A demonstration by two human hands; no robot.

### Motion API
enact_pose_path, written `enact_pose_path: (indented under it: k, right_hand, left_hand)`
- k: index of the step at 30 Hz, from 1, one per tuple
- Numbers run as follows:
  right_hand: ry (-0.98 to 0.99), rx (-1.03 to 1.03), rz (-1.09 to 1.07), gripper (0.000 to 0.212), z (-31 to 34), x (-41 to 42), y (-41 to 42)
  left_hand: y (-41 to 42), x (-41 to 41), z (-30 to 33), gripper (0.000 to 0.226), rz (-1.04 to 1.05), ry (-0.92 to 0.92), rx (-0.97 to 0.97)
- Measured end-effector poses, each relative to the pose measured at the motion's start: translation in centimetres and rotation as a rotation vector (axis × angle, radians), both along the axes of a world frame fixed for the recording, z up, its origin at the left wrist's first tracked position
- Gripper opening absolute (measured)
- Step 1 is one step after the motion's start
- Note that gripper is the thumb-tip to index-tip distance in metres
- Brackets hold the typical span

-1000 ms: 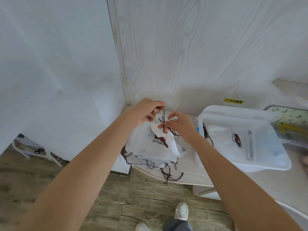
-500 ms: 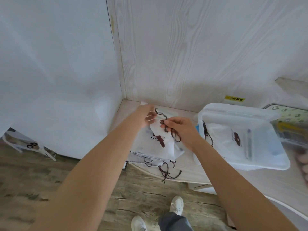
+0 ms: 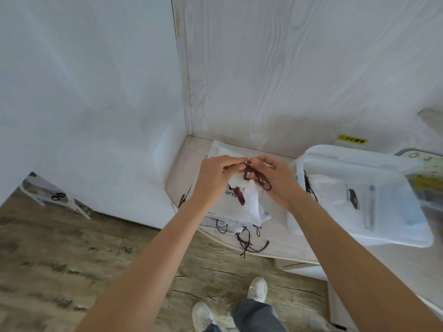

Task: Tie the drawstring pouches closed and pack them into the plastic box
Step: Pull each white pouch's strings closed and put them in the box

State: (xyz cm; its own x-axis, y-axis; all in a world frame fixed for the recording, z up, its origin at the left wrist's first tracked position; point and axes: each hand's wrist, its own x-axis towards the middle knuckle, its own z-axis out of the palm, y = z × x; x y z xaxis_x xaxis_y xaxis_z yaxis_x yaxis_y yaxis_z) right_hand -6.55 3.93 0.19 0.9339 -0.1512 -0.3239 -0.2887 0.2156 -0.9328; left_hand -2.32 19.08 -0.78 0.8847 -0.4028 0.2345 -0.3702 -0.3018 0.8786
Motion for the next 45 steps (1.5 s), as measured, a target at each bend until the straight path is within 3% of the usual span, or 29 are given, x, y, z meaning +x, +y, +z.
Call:
enact_pose_path:
  k: [6, 11, 15, 24, 28, 32, 36, 40, 45]
  right_hand:
    - [-0.036, 0.011, 0.031, 0.020, 0.6, -0.9, -0.5]
    - [-0.080, -0.294, -0.054, 0.021, 1.6, -1.4, 0.3]
    - [-0.106, -0.510, -0.063, 0.021, 1.5, -1.4, 0.9]
    - [-0.102, -0.542, -0.024, 0.025, 1.7, -1.8, 1.1]
    - [-0.127, -0.701, -0.044, 0.025, 2.0, -1.9, 0.8]
    - [-0.199, -0.950, 0.002, 0.015, 1.9, -1.8, 1.0]
    - [-0.301, -1.150, -0.138, 0.013, 0.9, -2.4, 1.5]
    - [-0.293, -1.106, -0.178, 0.002, 0.1, -3.0, 2.1]
    - [-0.144, -0.922, -0.204, 0.014, -0.2, -2.8, 3.0]
  left_hand:
    - [0.3, -0.3, 0.7, 0.017, 0.032, 0.121, -0.131]
    - [0.6, -1.0, 0.6, 0.018, 0.034, 0.182, -0.176]
    - [0.5, -1.6, 0.1, 0.025, 0.005, 0.118, -0.068]
    - [-0.3, -1.6, -0.2, 0.014, 0.033, -0.069, 0.141]
    - [-0.4, -1.5, 0.1, 0.016, 0.025, -0.060, 0.237]
    - [-0.6, -1.3, 0.4, 0.018, -0.015, 0.061, 0.250]
    - [-0.6, -0.9, 0.9, 0.013, -0.001, 0.373, 0.061]
    - [-0.5, -1.1, 1.5, 0.008, 0.036, 0.658, -0.116]
    - [-0.6, -1.2, 1.6, 0.010, 0.050, 0.834, -0.158]
